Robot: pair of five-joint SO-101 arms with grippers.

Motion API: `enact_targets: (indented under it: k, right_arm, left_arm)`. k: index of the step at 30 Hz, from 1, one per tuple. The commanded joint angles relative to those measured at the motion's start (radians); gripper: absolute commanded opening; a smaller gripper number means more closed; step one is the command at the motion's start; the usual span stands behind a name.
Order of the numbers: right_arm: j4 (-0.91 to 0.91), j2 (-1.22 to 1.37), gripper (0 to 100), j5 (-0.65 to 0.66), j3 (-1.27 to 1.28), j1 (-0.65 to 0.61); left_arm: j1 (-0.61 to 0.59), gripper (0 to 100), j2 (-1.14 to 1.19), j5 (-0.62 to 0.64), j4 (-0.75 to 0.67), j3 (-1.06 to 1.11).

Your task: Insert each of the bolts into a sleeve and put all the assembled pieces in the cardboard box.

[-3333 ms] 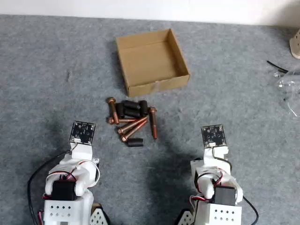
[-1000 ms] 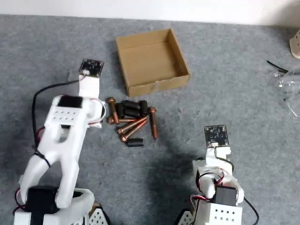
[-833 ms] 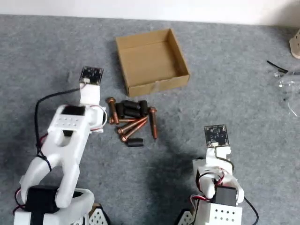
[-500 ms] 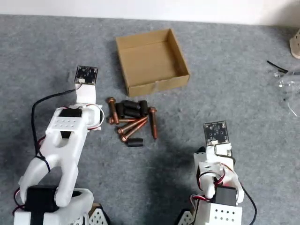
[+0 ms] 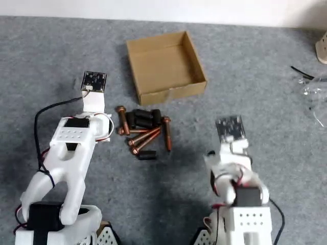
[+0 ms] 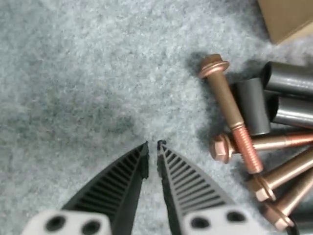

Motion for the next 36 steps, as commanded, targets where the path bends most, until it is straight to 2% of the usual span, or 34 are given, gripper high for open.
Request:
enact_targets:
  k: [1,6,11,13,19,22,30,36]
  right_arm:
    - [-0.036,0.306,21.3,-0.081,-0.274,-0.119]
    - [-0.042,0.638,21.3,-0.048,-0.509,-0.252]
    - [-0.042,0.858,21.3,-0.040,-0.673,-0.343]
    - [-0.042,0.912,21.3,-0.035,-0.710,-0.392]
    - [-0.042,0.986,21.3,0.129,-0.739,-0.611]
    - [-0.056,0.997,21.3,0.196,-0.737,-0.687]
    - [-0.076,1.003,21.3,0.284,-0.711,-0.742]
    - [-0.220,1.003,21.3,0.285,-0.579,-0.740]
  left_arm:
    - [-0.013,5,-0.004,0.006,-0.038,-0.005]
    - [-0.036,5,-0.004,0.008,-0.043,-0.005]
    - [-0.041,5,-0.004,0.028,-0.046,-0.005]
    - [-0.041,5,-0.004,0.028,-0.060,-0.004]
    - [-0.051,5,-0.004,0.031,-0.064,-0.004]
    - [-0.101,5,-0.004,0.089,-0.064,-0.010]
    - [-0.216,5,-0.007,0.216,-0.089,-0.012]
    - [-0.271,5,-0.012,0.269,-0.094,-0.012]
